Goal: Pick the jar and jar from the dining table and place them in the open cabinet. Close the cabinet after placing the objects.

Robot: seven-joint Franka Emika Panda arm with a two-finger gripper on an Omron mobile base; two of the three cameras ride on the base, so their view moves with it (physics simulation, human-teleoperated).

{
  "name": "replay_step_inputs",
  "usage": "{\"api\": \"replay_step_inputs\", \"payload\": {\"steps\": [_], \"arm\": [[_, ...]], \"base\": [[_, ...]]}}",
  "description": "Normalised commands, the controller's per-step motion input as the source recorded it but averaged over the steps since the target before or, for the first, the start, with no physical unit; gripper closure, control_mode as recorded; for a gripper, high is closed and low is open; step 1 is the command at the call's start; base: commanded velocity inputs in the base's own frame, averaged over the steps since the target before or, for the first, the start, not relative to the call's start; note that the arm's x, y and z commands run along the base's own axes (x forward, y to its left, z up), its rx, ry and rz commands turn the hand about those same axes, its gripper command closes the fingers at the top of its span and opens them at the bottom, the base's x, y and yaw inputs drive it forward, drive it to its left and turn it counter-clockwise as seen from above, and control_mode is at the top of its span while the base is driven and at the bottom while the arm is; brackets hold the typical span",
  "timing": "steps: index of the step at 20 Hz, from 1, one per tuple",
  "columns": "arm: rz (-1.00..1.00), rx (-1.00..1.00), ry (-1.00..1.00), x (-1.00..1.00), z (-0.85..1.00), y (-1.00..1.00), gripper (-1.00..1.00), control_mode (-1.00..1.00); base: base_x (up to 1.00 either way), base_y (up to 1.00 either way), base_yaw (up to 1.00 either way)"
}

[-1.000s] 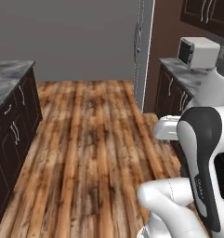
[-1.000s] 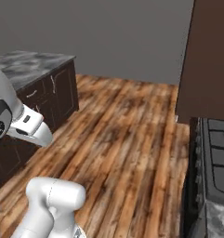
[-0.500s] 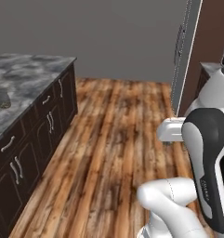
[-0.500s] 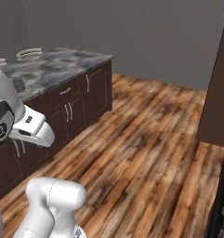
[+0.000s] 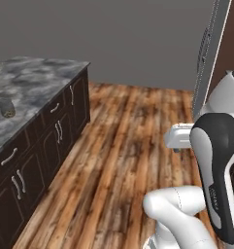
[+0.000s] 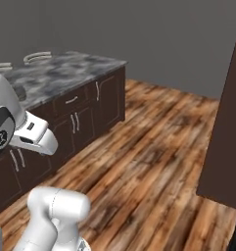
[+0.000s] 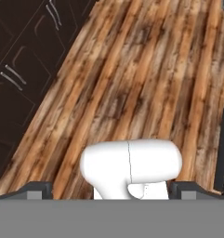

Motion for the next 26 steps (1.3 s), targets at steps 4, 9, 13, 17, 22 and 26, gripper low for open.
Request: {"api": "replay_step_inputs", "payload": {"steps": [4,9,13,17,22,26], "arm": [[0.00,0.00,0.00,0.00,0.00,0.00,-1.00,1.00],[0.00,0.00,0.00,0.00,0.00,0.00,-1.00,1.00],[0.00,0.00,0.00,0.00,0.00,0.00,-1.00,1.00],[0.00,0.00,0.00,0.00,0.00,0.00,-1.00,1.00],[0.00,0.00,0.00,0.00,0.00,0.00,-1.00,1.00],[0.00,0.00,0.00,0.00,0.00,0.00,-1.00,1.00]], "base": [[0.68,0.00,0.15],[0.68,0.00,0.15],[0.66,0.00,0.16],[0.68,0.00,0.17],[0.67,0.01,0.21],[0.64,0.03,0.27]]}}
